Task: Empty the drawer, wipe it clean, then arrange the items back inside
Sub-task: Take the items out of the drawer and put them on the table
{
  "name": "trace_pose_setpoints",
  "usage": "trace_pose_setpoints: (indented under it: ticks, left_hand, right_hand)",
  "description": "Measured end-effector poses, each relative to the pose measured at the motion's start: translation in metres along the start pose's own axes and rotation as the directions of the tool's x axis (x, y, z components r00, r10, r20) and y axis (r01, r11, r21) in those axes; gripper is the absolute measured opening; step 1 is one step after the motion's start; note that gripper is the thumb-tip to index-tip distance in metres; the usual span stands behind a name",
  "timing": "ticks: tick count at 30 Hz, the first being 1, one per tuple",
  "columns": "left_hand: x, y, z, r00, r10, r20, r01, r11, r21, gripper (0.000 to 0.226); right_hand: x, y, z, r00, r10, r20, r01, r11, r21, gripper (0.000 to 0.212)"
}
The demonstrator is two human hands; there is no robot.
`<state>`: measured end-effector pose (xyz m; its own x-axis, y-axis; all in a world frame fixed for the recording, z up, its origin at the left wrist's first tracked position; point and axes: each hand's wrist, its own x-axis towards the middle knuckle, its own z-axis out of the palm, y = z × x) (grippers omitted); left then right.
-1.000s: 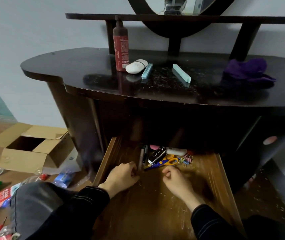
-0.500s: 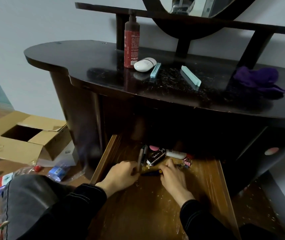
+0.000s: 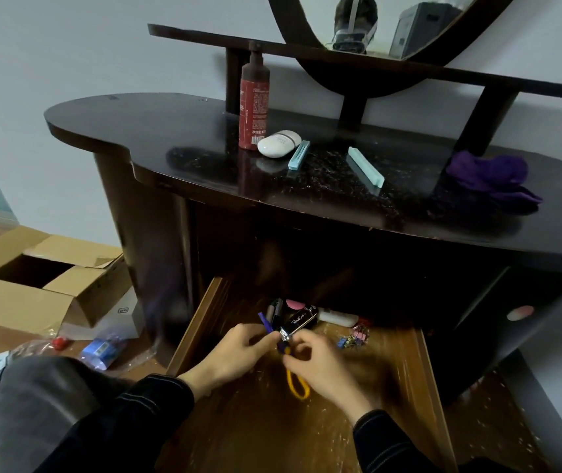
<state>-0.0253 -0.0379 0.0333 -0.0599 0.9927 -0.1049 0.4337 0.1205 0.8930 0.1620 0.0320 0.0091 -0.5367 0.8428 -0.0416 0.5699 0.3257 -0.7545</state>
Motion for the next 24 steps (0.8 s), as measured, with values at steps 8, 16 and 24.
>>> trace_pose_setpoints:
  ticks: [8,16,24]
  left_hand:
    - [0.008,-0.005,-0.009,0.98,-0.06,-0.188,0.028,0.985,-0.169,0.031]
    - [0.003,-0.003,-0.012,0.966,-0.019,-0.258,0.046,0.994,0.099,0.038]
    - [0.002,-0.006,-0.007,0.978,0.013,-0.206,0.05,0.953,0.298,0.031]
  right_hand:
    - [0.004,-0.002,0.005,1.0,-0.007,-0.012,0.009,0.996,0.089,0.008]
    - [0.033,0.017,-0.006,0.994,-0.044,-0.101,-0.016,0.848,-0.53,0.055]
    - [0.074,0.007,0.006,0.973,-0.118,0.196,0.229,0.511,-0.829,0.068]
